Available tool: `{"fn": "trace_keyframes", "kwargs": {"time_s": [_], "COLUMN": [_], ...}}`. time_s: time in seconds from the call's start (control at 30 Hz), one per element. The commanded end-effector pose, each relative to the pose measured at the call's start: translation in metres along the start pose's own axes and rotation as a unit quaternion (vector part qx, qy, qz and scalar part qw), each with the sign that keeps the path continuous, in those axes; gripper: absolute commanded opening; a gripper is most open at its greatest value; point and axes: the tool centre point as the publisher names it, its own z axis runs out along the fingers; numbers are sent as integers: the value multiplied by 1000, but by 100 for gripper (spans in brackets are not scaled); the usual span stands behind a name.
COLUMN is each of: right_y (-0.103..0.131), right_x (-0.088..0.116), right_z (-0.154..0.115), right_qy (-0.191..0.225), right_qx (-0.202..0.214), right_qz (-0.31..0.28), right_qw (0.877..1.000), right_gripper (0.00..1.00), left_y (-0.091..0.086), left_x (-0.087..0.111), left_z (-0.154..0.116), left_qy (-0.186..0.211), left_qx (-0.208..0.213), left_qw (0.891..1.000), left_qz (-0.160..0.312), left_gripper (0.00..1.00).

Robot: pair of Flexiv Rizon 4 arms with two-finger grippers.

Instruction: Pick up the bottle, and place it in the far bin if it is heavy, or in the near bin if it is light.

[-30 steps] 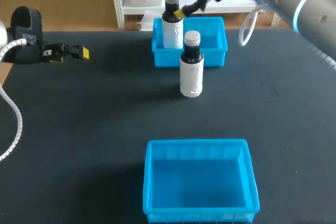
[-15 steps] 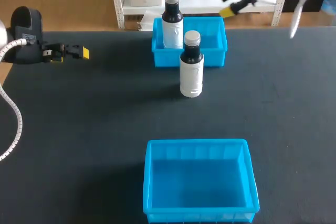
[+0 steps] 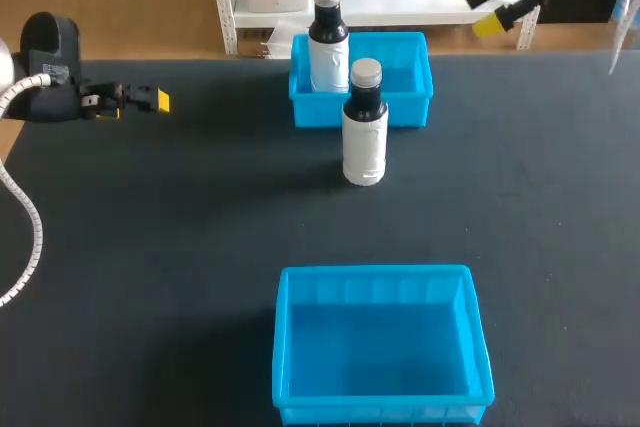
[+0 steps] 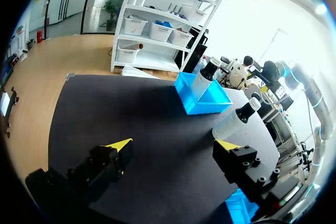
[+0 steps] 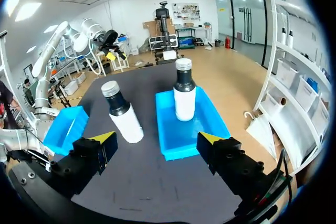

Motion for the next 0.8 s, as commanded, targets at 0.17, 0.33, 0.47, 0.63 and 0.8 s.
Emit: {"fn": "trace_keyframes", "kwargs": {"time_s": [0.17,0.33,0.47,0.63,0.8], "right_y": [62,73,78,79,81], "right_x": [11,8,4,2,-4], "right_z": [20,36,52,74,94], "right_qy": [-1,-7,-15,-25,-26], "right_qx": [116,115,114,104,90], "right_qz": [3,0,-6,-17,-26], "right_qw": [993,993,993,994,995], "right_gripper": [100,100,100,100,100], "left_y": [0,0,0,0,0], "left_x": [0,0,0,0,0], "left_z": [0,0,0,0,0], "left_qy": [0,0,0,0,0], "left_qx": [0,0,0,0,0], "left_qw": [1000,1000,1000,1000,1000], "left_qz": [0,0,0,0,0], "left_gripper": [100,100,100,100,100]}}
